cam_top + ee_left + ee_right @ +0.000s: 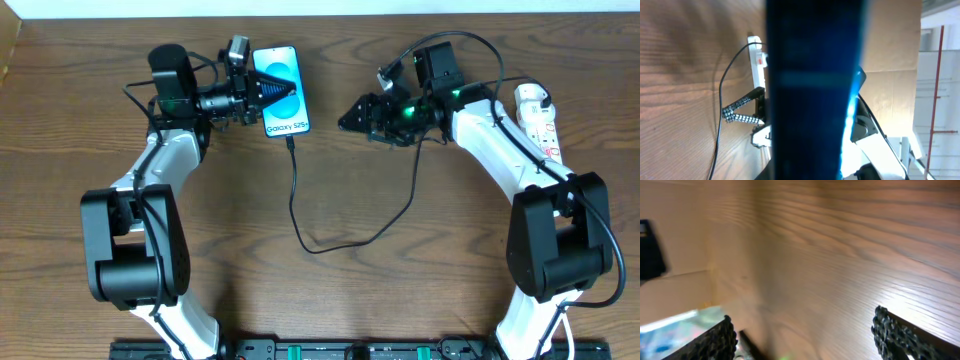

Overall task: Plug charger to phone and switch on socket
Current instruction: 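Open the right gripper, release the plug, and retract it rightward, then lower the plugged phone flat onto the table with the left gripper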

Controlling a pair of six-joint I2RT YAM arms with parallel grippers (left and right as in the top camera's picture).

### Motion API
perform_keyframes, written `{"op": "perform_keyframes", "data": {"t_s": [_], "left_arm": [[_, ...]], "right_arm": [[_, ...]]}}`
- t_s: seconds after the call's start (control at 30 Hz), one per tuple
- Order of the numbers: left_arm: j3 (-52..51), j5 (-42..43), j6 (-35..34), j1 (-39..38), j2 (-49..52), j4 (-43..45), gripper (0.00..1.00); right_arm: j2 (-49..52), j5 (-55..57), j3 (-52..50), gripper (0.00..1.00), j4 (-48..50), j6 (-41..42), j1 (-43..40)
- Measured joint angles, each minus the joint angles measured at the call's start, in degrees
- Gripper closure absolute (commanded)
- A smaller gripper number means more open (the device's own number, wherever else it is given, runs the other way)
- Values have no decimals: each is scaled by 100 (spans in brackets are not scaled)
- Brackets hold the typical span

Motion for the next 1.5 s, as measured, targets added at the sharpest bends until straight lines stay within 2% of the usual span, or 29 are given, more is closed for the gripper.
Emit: {"op": "perform_keyframes", "data": {"t_s": [0.17, 0.27, 0.5, 0.6, 0.77, 1.0, 1.17, 1.33, 1.5], "left_arm": [[0, -315, 70, -15, 2, -356, 93], [-2, -457, 116, -15, 2, -678, 93], [0, -632, 247, -146, 2, -909, 93], [4, -874, 485, -345, 2, -1637, 93], [0, -1543, 1325, -538, 4, -2966, 93], [-2, -1952, 2481, -647, 7, -3950, 93], [0, -2328, 3565, -804, 7, -4774, 93], [0, -2487, 4310, -881, 79, -4979, 93], [0, -2636, 4551, -885, 494, -4957, 93]], "right_arm": [[-420, 903, -2, 11, -494, -245, 0], [-1097, 1526, 0, 10, -758, -328, -17], [-1816, 2098, 0, 10, -1128, -479, -162], [-1814, 2184, 0, 10, -1231, -509, -162], [-1816, 2234, 0, 10, -1290, -590, -162], [-1814, 2258, 0, 10, -1298, -632, -162], [-1814, 2260, 0, 10, -1307, -634, -160], [-1814, 2271, 0, 9, -1307, -634, -140], [-1814, 2299, 0, 9, -1307, -634, -33]]}}
